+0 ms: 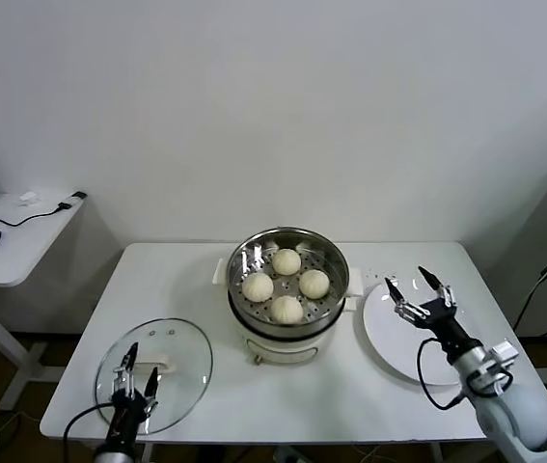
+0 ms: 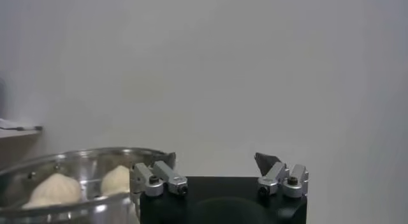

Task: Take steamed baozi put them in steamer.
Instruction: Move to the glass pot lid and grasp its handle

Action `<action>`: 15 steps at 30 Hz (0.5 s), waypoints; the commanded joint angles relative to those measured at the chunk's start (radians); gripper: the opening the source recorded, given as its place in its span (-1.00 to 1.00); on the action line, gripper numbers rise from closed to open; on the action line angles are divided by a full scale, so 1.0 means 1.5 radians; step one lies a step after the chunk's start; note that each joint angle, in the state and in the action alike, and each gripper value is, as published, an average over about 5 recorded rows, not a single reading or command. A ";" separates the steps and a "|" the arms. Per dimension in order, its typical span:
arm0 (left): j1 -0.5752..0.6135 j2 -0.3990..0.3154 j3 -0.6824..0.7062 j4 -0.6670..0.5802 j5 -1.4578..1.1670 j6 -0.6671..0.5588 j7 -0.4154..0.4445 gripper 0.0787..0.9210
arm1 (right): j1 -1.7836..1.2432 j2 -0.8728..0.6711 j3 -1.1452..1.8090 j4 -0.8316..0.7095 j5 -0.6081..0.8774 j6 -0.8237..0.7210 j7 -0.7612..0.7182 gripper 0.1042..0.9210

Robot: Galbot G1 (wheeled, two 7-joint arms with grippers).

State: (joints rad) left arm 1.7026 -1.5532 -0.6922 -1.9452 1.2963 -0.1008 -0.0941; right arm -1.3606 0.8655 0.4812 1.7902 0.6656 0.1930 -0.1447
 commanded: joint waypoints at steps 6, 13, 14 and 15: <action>-0.093 -0.001 -0.038 0.192 0.214 -0.029 -0.124 0.77 | -0.049 0.056 0.085 -0.017 -0.043 -0.002 0.009 0.76; -0.134 0.007 -0.046 0.229 0.216 -0.024 -0.143 0.77 | -0.041 0.056 0.082 -0.026 -0.054 -0.002 0.009 0.76; -0.138 0.008 -0.045 0.233 0.216 -0.022 -0.148 0.77 | -0.041 0.057 0.082 -0.027 -0.055 -0.002 0.009 0.76; -0.142 0.009 -0.044 0.235 0.215 -0.019 -0.153 0.77 | -0.040 0.057 0.082 -0.028 -0.055 -0.002 0.009 0.76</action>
State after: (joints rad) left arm 1.5737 -1.5458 -0.7448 -1.7088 1.5439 -0.1325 -0.2448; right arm -1.4050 0.9306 0.5717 1.7574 0.6045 0.1892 -0.1337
